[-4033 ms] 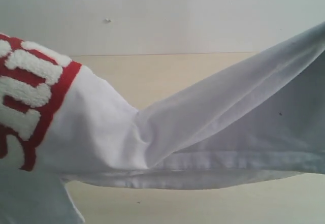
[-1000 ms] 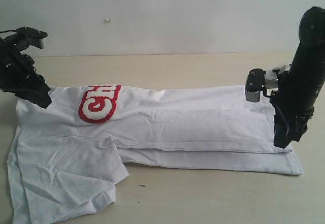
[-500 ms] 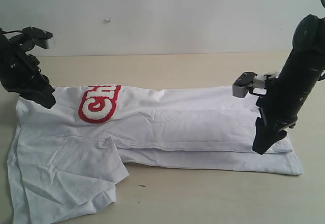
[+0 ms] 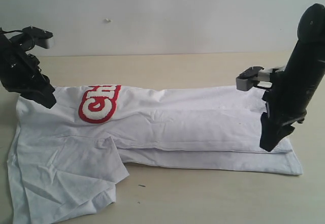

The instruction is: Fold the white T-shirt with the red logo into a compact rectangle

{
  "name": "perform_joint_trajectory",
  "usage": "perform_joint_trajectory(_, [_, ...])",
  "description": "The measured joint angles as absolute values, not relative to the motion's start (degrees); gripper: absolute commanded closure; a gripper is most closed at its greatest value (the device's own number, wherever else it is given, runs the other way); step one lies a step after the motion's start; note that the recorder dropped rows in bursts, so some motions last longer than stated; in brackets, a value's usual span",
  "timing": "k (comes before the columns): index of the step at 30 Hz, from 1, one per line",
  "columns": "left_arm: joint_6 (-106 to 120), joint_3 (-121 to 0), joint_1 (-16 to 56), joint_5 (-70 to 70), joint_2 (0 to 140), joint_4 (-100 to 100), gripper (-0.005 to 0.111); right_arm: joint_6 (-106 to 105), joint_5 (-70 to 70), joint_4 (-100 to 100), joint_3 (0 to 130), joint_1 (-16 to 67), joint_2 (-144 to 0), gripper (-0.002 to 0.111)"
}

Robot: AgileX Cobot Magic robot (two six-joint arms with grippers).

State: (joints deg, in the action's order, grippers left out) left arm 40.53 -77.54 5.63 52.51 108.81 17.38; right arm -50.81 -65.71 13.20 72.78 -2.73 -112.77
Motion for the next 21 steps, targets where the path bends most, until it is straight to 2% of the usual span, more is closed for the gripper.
perform_joint_trajectory(4, [40.5, -77.5, 5.6, 52.5, 108.8, 18.2, 0.072, -50.9, -60.7, 3.9, 72.8, -2.2, -111.4, 0.061])
perform_joint_trajectory(10, [40.5, -77.5, 5.6, 52.5, 108.8, 18.5, 0.072, -42.8, -50.4, -9.1, 72.8, 3.2, -110.3, 0.061])
perform_joint_trajectory(21, [40.5, -77.5, 5.6, 52.5, 108.8, 18.6, 0.072, -38.1, -49.6, -7.4, 72.8, 5.6, -110.3, 0.061])
